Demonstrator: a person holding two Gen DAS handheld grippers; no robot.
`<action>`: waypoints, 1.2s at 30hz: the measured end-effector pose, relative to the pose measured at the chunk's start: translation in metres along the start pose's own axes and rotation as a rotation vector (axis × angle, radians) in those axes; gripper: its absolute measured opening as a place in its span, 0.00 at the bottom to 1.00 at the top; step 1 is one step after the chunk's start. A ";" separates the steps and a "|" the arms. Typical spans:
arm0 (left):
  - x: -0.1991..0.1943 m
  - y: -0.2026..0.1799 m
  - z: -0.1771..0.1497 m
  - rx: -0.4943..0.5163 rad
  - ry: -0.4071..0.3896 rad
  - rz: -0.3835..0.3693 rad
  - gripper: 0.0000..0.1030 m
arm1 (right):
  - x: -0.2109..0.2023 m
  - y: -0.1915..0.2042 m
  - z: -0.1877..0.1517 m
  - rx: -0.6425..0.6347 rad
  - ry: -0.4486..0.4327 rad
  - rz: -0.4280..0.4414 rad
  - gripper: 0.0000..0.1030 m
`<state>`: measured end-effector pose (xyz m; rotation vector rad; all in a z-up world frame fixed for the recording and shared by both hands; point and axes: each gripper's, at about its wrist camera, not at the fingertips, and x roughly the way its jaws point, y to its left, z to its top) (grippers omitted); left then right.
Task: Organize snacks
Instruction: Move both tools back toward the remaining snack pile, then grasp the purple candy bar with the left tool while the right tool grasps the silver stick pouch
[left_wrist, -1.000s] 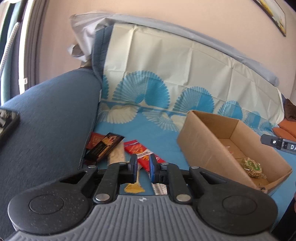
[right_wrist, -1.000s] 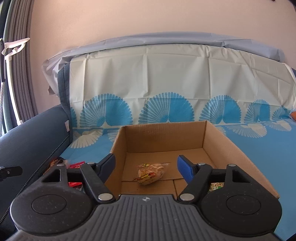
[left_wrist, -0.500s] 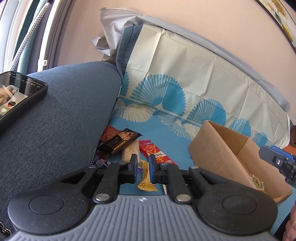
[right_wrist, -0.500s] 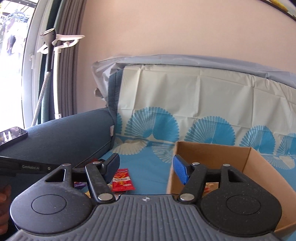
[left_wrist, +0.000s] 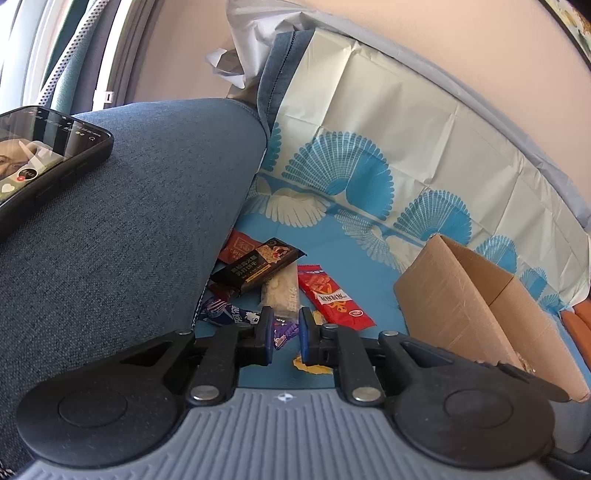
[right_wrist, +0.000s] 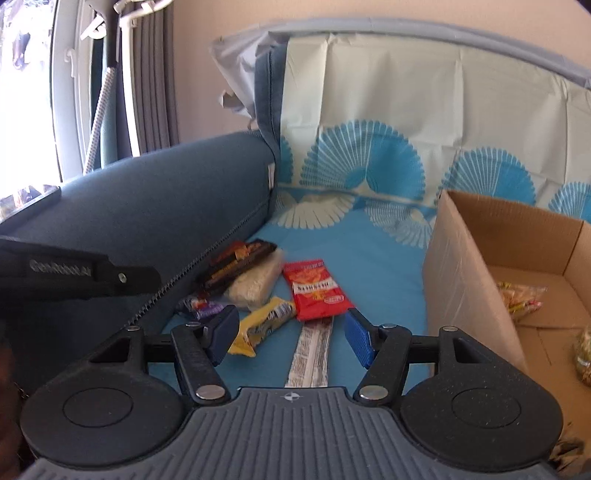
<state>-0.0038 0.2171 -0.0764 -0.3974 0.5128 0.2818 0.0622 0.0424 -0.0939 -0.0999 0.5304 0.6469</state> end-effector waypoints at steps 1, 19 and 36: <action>0.003 -0.001 0.000 0.006 0.006 0.007 0.16 | 0.011 -0.001 -0.002 -0.006 0.054 0.010 0.63; 0.090 -0.034 0.008 0.021 0.096 0.242 0.74 | 0.089 -0.017 -0.015 0.021 0.291 0.008 0.61; 0.087 -0.012 0.000 0.018 0.316 0.266 0.13 | 0.064 -0.021 -0.017 -0.001 0.275 0.040 0.29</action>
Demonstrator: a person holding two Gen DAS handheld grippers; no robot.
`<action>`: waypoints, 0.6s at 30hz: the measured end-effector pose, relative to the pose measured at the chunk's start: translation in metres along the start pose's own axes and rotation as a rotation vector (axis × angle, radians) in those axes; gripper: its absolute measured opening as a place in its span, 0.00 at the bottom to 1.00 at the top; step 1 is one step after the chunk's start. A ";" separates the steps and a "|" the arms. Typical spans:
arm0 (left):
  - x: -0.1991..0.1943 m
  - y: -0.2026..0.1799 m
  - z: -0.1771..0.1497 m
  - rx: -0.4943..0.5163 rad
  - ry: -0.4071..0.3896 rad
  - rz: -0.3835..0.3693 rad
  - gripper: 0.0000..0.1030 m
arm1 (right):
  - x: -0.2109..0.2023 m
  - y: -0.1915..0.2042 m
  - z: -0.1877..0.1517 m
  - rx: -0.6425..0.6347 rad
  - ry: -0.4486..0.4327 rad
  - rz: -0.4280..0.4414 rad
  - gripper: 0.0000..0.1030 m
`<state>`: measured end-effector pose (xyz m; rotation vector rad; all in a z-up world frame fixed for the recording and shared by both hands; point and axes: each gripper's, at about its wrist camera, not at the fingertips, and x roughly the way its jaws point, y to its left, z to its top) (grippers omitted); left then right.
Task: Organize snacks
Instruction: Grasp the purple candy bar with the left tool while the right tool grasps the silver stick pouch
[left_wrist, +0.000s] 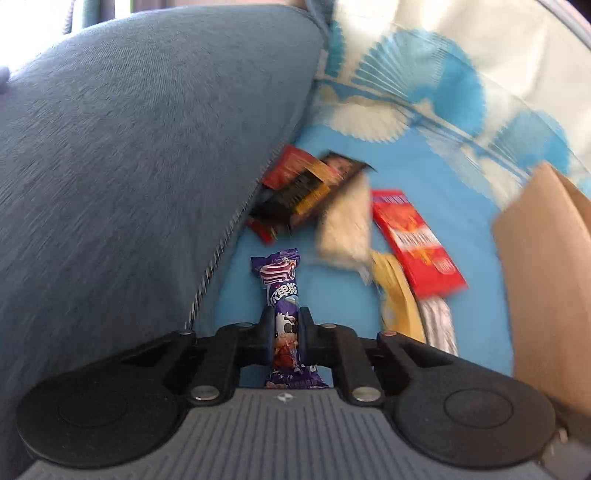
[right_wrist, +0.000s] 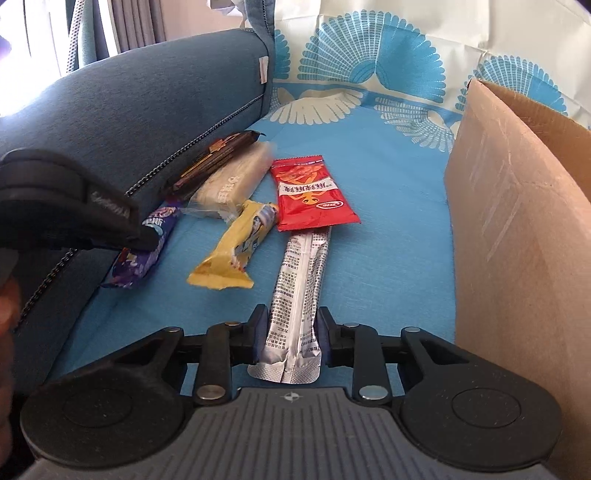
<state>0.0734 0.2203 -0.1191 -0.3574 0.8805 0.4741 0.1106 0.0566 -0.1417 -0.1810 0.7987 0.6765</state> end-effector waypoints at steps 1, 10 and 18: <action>-0.005 0.002 -0.003 0.015 0.014 -0.022 0.12 | -0.003 0.001 -0.001 -0.004 0.005 0.002 0.28; -0.043 0.011 -0.037 0.100 0.086 -0.180 0.12 | -0.043 0.013 -0.026 -0.022 0.078 0.014 0.28; -0.048 0.003 -0.052 0.130 0.177 -0.195 0.13 | -0.083 0.010 -0.051 0.040 0.157 0.002 0.31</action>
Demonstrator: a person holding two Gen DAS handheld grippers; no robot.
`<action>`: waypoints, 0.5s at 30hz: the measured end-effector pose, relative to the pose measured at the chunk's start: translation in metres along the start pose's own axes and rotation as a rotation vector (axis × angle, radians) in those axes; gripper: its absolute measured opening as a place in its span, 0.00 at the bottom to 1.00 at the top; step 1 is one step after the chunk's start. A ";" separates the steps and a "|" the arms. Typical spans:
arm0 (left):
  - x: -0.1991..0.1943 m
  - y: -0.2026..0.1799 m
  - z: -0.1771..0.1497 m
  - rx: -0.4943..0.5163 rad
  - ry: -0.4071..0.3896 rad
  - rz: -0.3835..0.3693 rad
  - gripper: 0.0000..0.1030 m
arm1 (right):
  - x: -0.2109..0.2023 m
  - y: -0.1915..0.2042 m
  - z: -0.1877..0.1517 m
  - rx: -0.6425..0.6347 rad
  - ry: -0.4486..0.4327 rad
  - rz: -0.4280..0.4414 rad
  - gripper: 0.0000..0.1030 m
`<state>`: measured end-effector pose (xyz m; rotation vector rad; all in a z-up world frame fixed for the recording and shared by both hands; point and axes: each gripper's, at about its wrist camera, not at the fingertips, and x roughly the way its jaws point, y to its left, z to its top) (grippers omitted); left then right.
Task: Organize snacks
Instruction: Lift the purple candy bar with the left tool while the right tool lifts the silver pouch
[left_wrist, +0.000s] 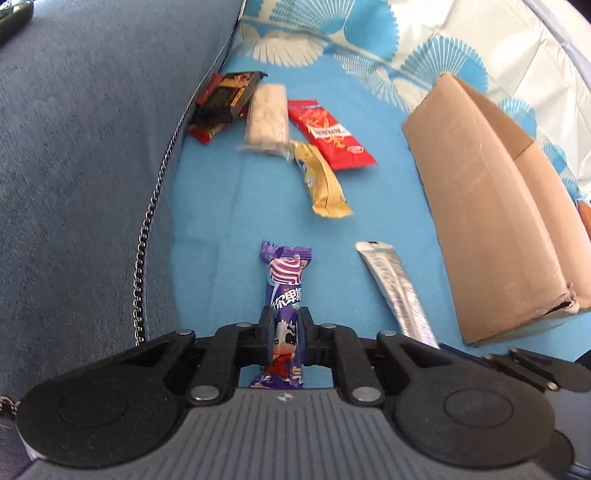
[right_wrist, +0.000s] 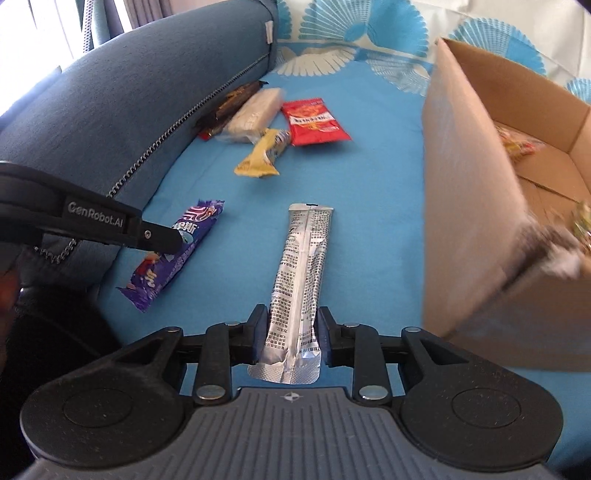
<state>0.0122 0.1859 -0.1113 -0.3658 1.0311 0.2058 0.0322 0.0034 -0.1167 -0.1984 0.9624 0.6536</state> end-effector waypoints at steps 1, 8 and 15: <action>0.001 0.000 0.000 -0.003 0.005 -0.003 0.15 | -0.002 -0.002 -0.002 0.009 -0.001 0.002 0.33; 0.015 0.002 0.002 -0.029 0.058 -0.013 0.22 | 0.010 -0.005 -0.003 -0.013 -0.054 0.001 0.42; 0.023 -0.002 0.005 -0.001 0.078 -0.014 0.22 | 0.031 0.005 -0.001 -0.083 -0.056 -0.031 0.41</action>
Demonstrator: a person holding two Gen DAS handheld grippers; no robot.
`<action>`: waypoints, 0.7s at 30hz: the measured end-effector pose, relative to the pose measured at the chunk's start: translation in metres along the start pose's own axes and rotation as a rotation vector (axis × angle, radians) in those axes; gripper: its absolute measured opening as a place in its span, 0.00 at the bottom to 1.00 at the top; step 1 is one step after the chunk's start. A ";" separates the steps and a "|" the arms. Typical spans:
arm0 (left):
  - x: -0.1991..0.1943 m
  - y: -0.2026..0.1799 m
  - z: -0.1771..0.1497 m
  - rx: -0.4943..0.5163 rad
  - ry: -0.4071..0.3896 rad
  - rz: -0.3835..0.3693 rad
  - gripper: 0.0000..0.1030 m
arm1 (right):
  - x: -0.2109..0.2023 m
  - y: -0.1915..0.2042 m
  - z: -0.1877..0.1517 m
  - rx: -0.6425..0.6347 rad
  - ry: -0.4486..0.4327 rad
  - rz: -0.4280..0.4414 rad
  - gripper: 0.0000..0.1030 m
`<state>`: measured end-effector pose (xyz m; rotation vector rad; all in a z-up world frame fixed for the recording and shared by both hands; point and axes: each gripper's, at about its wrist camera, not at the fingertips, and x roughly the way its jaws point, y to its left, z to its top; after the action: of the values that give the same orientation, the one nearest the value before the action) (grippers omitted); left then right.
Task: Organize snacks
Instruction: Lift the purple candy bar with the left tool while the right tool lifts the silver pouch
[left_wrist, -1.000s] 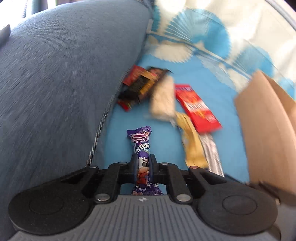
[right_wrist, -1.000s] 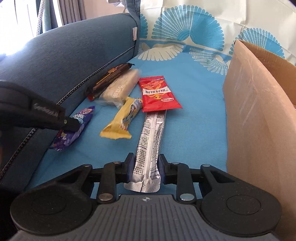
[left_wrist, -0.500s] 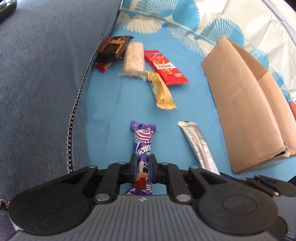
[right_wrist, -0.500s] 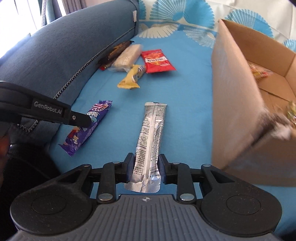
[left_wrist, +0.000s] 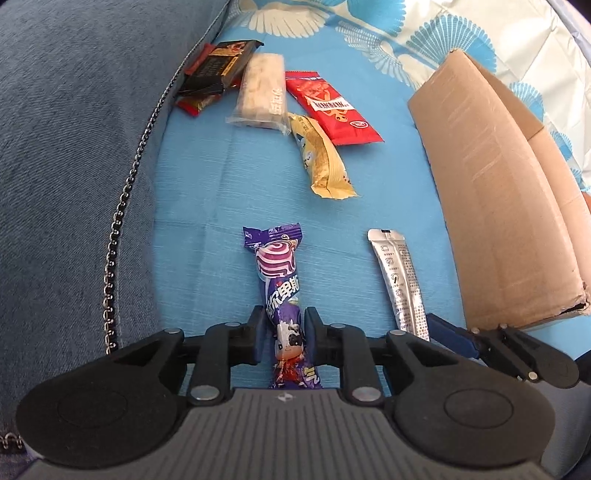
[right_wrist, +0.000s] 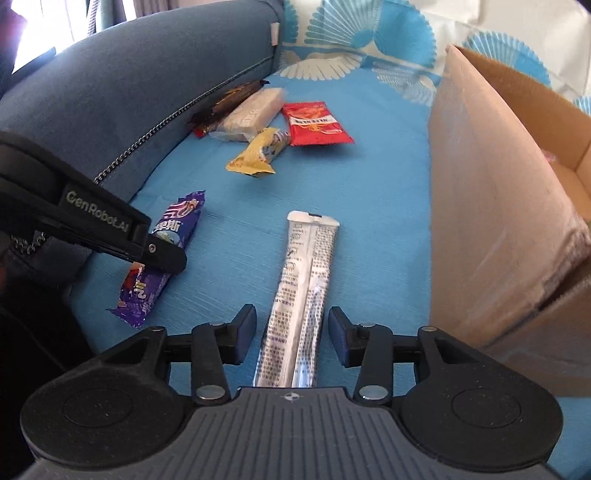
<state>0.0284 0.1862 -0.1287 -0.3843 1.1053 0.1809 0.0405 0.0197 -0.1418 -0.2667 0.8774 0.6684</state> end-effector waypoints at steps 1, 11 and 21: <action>0.000 -0.001 -0.001 0.005 -0.002 0.003 0.22 | 0.000 0.002 0.000 -0.017 -0.007 -0.002 0.34; -0.005 -0.006 -0.003 0.028 -0.041 0.040 0.15 | -0.016 -0.004 0.005 -0.014 -0.026 0.012 0.23; 0.004 -0.016 0.000 0.093 0.009 0.062 0.25 | -0.006 -0.004 -0.003 -0.030 0.021 0.009 0.31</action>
<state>0.0358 0.1718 -0.1288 -0.2688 1.1311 0.1817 0.0385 0.0131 -0.1394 -0.2976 0.8892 0.6883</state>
